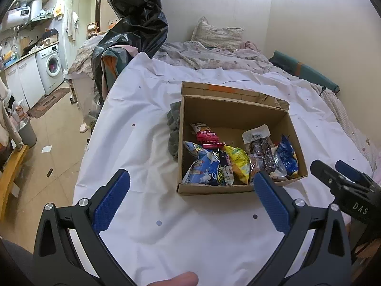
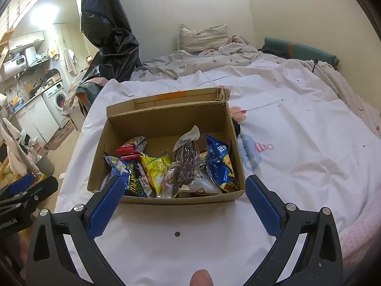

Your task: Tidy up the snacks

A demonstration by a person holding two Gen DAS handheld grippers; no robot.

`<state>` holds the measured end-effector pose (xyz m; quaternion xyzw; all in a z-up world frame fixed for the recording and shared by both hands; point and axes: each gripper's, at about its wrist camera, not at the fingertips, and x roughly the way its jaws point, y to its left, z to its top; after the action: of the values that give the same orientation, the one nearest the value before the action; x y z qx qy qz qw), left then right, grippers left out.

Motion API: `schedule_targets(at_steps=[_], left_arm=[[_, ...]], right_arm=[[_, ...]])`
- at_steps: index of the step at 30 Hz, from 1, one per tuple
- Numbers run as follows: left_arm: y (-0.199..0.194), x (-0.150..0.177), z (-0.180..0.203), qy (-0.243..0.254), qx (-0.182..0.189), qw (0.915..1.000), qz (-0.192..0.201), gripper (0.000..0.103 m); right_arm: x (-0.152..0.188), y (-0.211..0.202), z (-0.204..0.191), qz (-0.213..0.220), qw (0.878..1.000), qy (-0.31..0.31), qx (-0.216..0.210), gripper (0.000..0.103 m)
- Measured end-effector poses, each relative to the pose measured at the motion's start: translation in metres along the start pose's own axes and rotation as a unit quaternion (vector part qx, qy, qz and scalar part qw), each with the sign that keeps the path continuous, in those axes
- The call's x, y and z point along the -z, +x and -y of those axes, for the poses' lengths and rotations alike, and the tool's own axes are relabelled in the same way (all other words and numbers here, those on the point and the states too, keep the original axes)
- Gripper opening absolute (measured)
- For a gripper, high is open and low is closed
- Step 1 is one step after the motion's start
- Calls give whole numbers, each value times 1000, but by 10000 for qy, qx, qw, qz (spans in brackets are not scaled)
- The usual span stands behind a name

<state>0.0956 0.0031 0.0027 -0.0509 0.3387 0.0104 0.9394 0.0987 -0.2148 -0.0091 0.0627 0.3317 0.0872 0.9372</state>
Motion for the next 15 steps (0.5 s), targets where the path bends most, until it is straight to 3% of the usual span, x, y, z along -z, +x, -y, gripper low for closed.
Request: schedule_targets(at_steps=[15], left_arm=[[3, 0, 6, 42, 51, 10000, -12, 103]], right_arm=[[3, 5, 0, -42, 10000, 8, 26, 103]])
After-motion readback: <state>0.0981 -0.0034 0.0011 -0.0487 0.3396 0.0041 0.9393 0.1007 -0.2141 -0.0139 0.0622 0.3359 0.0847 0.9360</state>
